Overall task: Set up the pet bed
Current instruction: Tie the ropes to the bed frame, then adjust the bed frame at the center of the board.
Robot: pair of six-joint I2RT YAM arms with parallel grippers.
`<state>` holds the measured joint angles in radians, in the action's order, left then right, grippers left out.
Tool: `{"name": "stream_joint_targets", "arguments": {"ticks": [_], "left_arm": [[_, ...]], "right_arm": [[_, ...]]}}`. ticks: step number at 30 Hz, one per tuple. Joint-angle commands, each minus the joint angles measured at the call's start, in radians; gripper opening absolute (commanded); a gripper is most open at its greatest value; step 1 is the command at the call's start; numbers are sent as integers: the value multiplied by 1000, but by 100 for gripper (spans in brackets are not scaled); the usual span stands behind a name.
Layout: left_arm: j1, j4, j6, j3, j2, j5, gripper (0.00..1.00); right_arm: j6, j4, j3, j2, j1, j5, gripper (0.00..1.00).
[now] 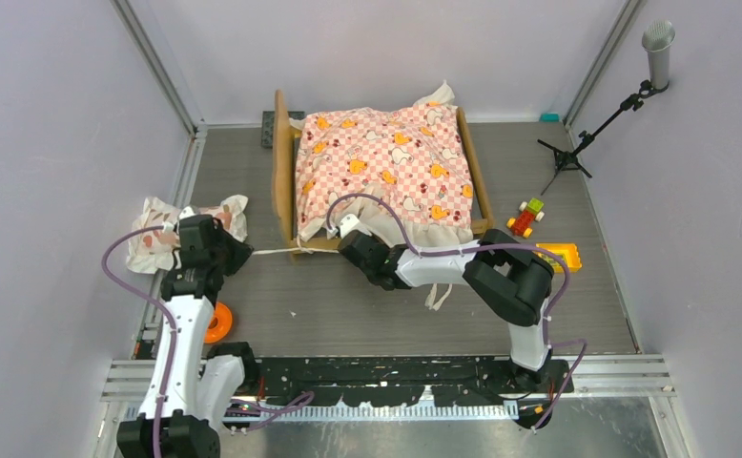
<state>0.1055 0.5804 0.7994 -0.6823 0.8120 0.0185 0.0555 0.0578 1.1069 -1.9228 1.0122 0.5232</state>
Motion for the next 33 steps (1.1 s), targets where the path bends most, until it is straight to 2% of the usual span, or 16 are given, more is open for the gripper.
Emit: {"name": "stream_joint_targets", "arguments": {"ticks": [1,5,8,10,14,16,17,18,19,20,21,22,25,28,33], "left_arm": [[17,26,-31,-7,-48,-41,0],[16,-7,-26,67,-98,109,0],[16,-53,13,166,-151,221,4],[14,-93,35,230,-183,326,10],[0,-71,47,301,-236,392,17],[-12,-71,51,324,-259,413,28],[-18,-71,55,327,-263,422,35],[-22,-68,58,325,-265,428,40],[-26,-60,57,318,-265,426,51],[-27,-44,56,304,-264,422,64],[-27,-26,53,284,-264,412,71],[-27,-10,50,264,-266,397,73],[-27,44,29,187,-290,346,74],[-27,106,-19,101,-323,290,75],[-27,197,-102,-26,-318,260,75]], "right_arm": [[4,120,-22,-11,-12,21,1],[-19,226,33,12,-8,-185,1],[-38,257,46,41,21,-302,1],[-49,264,39,63,58,-359,7],[-98,293,21,107,125,-463,19],[-104,293,7,134,151,-502,35],[-99,279,-4,152,159,-492,57],[-85,258,-20,177,164,-470,71],[-75,245,-34,203,165,-452,79],[-68,242,-42,232,165,-428,81],[-62,248,-46,261,166,-393,81],[-57,260,-46,293,166,-340,82],[22,285,-48,385,161,-159,83],[158,388,-7,447,121,51,84],[240,560,68,554,-94,155,84]]}}
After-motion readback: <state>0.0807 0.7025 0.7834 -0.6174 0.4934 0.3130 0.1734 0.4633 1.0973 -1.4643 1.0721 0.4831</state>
